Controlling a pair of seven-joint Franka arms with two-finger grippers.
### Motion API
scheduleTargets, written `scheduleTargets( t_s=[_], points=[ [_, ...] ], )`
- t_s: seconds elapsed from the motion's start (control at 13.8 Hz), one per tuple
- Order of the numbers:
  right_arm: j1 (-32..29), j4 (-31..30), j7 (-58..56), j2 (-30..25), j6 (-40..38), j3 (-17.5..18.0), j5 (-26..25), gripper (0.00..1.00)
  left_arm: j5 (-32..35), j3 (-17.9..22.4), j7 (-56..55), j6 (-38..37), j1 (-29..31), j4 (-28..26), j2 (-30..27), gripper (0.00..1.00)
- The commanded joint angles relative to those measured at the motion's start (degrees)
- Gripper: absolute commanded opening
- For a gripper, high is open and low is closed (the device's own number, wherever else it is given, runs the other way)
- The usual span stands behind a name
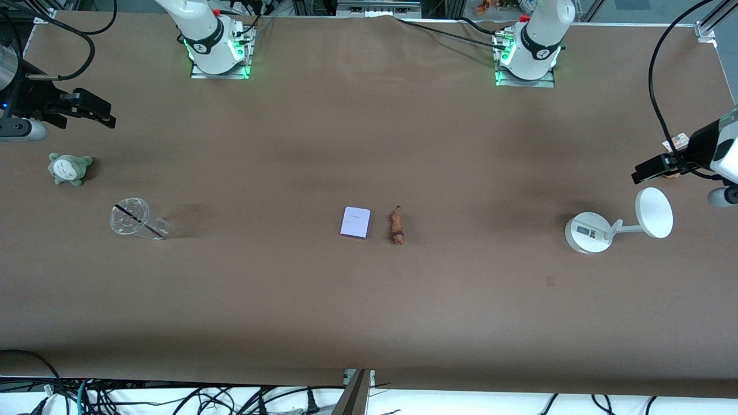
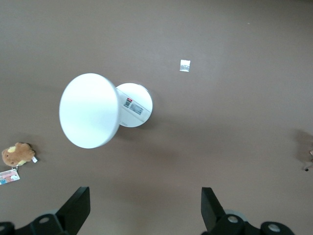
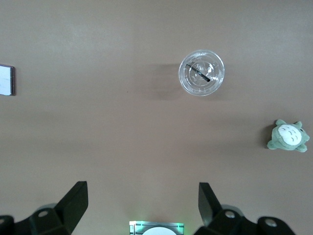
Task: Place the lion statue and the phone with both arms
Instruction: 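Reach the left gripper down to the brown lion statue and grasp it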
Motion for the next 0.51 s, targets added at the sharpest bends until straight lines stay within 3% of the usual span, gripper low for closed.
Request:
scheduleTargets(
  t_s=[0.0,0.22,0.43],
  points=[
    [-0.1,1.6,-0.6,0.5,-1.2,0.2,0.8,1.00,-2.2,0.0,-1.4,-1.0,-2.7,1.8,1.0,1.00],
    [0.1,1.6,-0.6,1.2,-1.2,0.2,0.7,1.00,-5.4,-0.3,-8.1,-0.3,-5.8,1.8,3.8,1.00],
    [2.2,1.6,-0.4,2.2,-2.0,0.2,0.2,1.00,-4.8,-1.5,-15.5,5.6,-12.1,1.8,7.0,1.00]
  ],
)
